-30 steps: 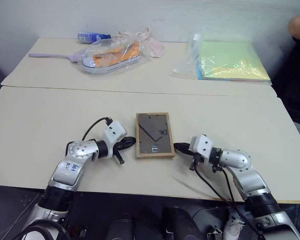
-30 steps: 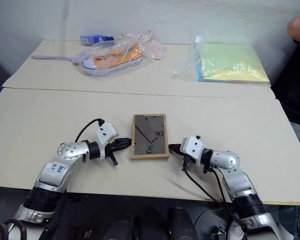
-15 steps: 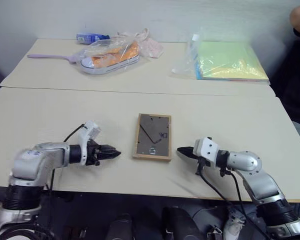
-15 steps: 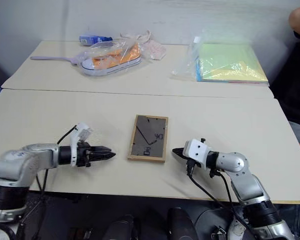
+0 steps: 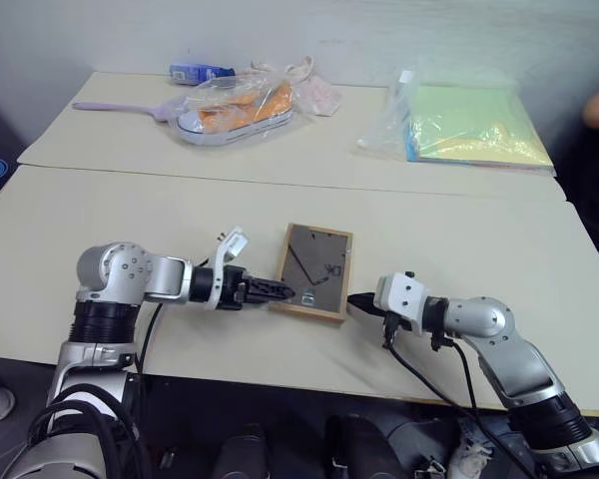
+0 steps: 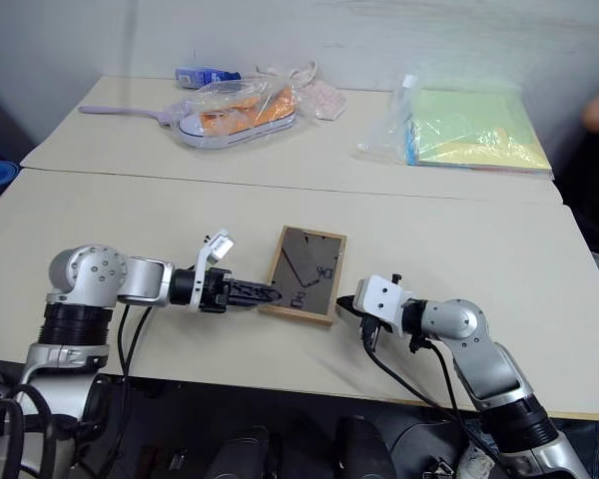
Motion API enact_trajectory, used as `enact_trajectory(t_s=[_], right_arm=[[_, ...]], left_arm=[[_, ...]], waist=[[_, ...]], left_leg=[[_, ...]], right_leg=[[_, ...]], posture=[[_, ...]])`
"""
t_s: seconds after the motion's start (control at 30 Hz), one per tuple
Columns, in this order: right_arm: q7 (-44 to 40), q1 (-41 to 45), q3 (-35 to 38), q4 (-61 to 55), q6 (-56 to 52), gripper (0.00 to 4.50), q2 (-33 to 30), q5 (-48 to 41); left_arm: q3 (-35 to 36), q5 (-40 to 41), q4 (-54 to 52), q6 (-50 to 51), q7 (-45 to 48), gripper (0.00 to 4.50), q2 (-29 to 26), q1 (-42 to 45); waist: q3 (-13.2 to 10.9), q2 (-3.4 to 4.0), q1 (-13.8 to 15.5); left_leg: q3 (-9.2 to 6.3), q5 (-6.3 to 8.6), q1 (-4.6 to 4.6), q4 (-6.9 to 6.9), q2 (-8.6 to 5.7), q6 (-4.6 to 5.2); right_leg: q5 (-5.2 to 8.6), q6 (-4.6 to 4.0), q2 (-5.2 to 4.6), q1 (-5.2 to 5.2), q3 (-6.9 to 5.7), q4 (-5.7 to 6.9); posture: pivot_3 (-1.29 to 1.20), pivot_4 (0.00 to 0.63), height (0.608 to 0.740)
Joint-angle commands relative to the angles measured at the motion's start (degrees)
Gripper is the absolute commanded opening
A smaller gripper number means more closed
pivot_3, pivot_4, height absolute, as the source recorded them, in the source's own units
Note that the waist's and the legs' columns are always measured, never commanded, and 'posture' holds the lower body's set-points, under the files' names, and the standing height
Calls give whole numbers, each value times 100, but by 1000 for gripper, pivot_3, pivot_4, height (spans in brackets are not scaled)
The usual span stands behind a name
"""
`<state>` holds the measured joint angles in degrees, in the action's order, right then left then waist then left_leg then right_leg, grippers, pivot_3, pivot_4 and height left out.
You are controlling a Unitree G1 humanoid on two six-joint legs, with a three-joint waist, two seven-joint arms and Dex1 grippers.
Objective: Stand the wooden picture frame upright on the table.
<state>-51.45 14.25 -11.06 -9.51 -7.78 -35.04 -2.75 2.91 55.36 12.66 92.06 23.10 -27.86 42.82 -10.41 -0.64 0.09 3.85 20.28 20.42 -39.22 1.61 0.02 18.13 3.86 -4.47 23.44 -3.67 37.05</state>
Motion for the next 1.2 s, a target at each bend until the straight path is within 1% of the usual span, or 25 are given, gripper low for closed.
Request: enact_trajectory(t_s=[0.03, 0.07, 0.17, 0.3, 0.37, 0.4, 0.47, 0.53, 0.6, 0.67, 0.77, 0.83, 1.03, 1.13, 1.2], right_arm=[[41, 74, -50, -254, 46, 0, 67, -15], [47, 77, -51, -251, 60, 0, 75, -9], [55, 77, -35, -229, 92, 0, 81, 10], [15, 37, 87, -198, 170, 0, 94, -131], [-13, -2, 325, -219, 57, 0, 177, -480], [-98, -21, 455, -241, -111, 167, 167, -715], [-275, 65, 764, -219, -74, 602, 209, -1212], [-515, 202, 1008, -256, -337, 1281, 222, -1814], [-575, 412, 1193, -329, -1099, 2003, 270, -2561], [-373, 704, 1304, -315, -1697, 2694, 375, -2986], [-101, 1090, 1268, -216, -2222, 3785, 515, -3161], [71, 1379, 1103, -20, -2415, 4461, 702, -3101], [-1, 1778, 653, 323, -2336, 4461, 1048, -2815], [-405, 1775, 518, 80, -2313, 4461, 1066, -3006], [-654, 1671, 528, -92, -2097, 4461, 1001, -3018]], left_arm=[[-25, 222, 413, 44, -420, 3992, 307, 74], [26, 267, 475, 44, -494, 3992, 363, 96], [237, 353, 632, 44, -757, 3354, 481, 125], [413, 493, 579, 44, -884, 2047, 449, 19], [691, 462, 415, 44, -926, 1531, 540, -102], [935, 448, 301, -21, -973, 1327, 648, -184], [1275, 477, -84, -278, -906, 1282, 791, -396], [1325, 403, -653, -889, -603, 1282, 806, -695], [788, -107, -1261, -1816, 109, 1282, 466, -1086], [442, -462, -1548, -2380, 529, 1282, 239, -1323], [22, -732, -1827, -2946, 1234, 1282, -42, -1551], [-55, -766, -1925, -3018, 1311, 1282, -45, -1583], [-230, -898, -1999, -3127, 1483, 1282, -52, -1570], [-160, -881, -1953, -3053, 1424, 1282, -11, -1501], [-19, -747, -1841, -2801, 1298, 1282, 42, -1403]], waist=[[0, 0, 4], [0, -1, 6], [0, -1, 4], [0, -1, -13], [0, -1, -16], [0, -1, -17], [0, -1, -27], [0, -1, -36], [0, -2, -43], [0, -2, -61], [0, -1, -55], [0, -1, -47], [0, -1, -33], [0, -1, -35], [0, -2, -22]], left_leg=[[0, 0, 0, 0, 0, 0], [0, -1, 0, 0, -1, -1], [-1, -1, 0, 0, -2, -2], [0, -3, 0, 0, 0, -5], [0, -4, 1, 0, 1, -7], [0, -5, 0, 0, 1, -9], [1, -6, -1, 0, 2, -10], [1, -6, -1, 0, 5, -12], [2, -7, -1, 0, 7, -14], [2, -9, -2, 1, 11, -20], [3, -10, -6, 3, 11, -23], [3, -10, -4, 5, 11, -22], [2, -6, 5, 11, 9, -14], [2, -5, 6, 10, 8, -10], [1, -5, 7, 10, 8, -9]], right_leg=[[0, 0, 0, -1, -1, 0], [0, 0, 0, 0, -1, 0], [0, 1, 0, -1, -2, -1], [0, 1, 3, 0, -4, -2], [0, 1, 4, 1, -4, -2], [0, 1, 4, 0, -4, -1], [0, 1, 5, 1, -4, 0], [0, 1, 8, 1, -3, -1], [0, 1, 9, 3, -3, -4], [0, 0, 12, 4, -2, -8], [2, -4, 12, 4, -1, -13], [2, -4, 11, 5, 0, -12], [2, -3, 9, 10, -1, -5], [1, -2, 6, 9, -2, -5], [1, -2, 6, 10, -2, -5]], posture=[[0, 150, 740], [0, 150, 740], [0, 150, 740], [0, 150, 740], [0, 150, 740], [0, 150, 740], [0, 150, 740], [0, 150, 740], [0, 150, 740], [0, 150, 740], [0, 150, 740], [0, 150, 740], [0, 150, 740], [0, 150, 740], [0, 150, 740]])
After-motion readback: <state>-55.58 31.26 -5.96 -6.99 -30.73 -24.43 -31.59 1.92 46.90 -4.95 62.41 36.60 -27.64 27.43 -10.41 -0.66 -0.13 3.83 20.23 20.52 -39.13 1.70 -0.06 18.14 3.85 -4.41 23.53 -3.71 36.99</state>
